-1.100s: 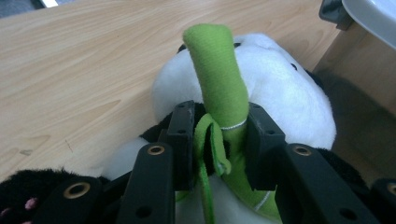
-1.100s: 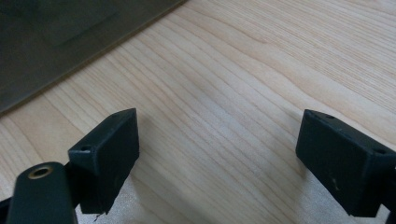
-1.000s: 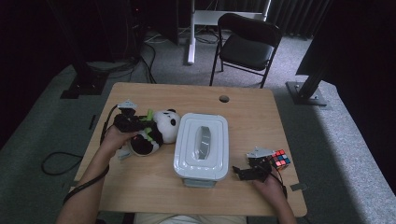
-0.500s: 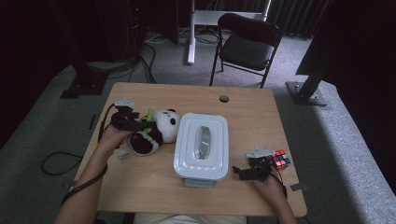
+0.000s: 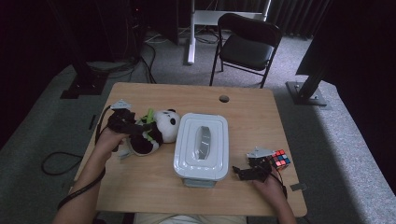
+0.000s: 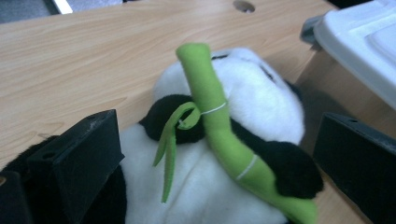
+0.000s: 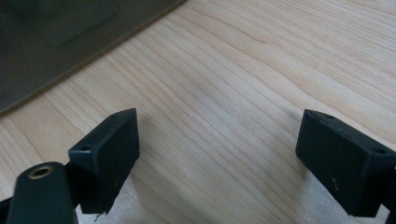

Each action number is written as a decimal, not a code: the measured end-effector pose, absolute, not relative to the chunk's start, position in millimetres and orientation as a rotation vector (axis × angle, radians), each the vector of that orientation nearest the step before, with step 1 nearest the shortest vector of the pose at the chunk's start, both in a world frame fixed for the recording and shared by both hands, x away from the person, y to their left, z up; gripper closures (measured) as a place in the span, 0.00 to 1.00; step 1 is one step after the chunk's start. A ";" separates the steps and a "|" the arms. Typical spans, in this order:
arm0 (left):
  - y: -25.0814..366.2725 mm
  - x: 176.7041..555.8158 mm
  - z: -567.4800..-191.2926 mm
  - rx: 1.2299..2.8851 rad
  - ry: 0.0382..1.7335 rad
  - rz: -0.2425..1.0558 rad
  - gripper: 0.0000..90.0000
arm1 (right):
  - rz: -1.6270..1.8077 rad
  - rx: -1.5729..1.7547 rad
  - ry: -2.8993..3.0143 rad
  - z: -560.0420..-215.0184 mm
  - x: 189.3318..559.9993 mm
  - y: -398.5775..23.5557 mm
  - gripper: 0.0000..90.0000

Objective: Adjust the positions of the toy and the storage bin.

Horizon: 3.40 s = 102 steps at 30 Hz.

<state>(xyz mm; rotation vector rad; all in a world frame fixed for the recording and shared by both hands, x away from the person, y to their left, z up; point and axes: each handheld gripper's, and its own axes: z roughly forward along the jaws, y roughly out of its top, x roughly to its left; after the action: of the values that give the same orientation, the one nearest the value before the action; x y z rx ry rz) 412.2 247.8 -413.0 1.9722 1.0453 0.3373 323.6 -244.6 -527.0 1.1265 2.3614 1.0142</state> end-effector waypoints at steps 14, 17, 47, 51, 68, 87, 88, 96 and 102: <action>228.1 383.6 -404.4 2.017 0.931 0.319 0.02 | 1.014 1.125 2.361 -527.0 323.7 -244.6 0.15; 223.3 375.7 -404.8 2.026 0.907 0.318 0.02 | 1.014 1.124 2.361 -527.0 323.8 -244.7 0.15; 201.9 303.5 -450.9 2.032 0.744 0.279 0.02 | 1.015 1.122 2.361 -527.0 323.7 -244.6 0.15; 197.6 302.4 -464.7 2.051 0.742 0.289 0.02 | 1.014 1.127 2.360 -527.0 323.4 -244.5 0.15; 193.8 307.9 -506.1 2.147 0.776 0.293 0.02 | 1.015 1.123 2.360 -527.1 323.5 -244.6 0.15; 194.7 311.5 -523.7 2.263 0.845 0.347 0.04 | 1.011 1.133 2.351 -527.0 322.6 -245.1 0.15; 194.3 311.3 -523.8 2.263 0.848 0.352 0.04 | 1.011 1.133 2.352 -527.0 322.5 -245.1 0.15; 194.4 312.3 -523.9 2.259 0.872 0.363 0.04 | 1.011 1.126 2.358 -527.0 322.6 -244.9 0.14; 194.2 312.6 -523.9 2.258 0.875 0.363 0.04 | 1.011 1.127 2.360 -527.0 322.9 -244.8 0.14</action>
<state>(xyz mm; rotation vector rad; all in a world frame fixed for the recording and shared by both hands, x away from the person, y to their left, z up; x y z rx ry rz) 312.6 194.2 -523.9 2.2578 0.8754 0.3634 322.9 -244.8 -527.0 1.1267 2.3596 1.0115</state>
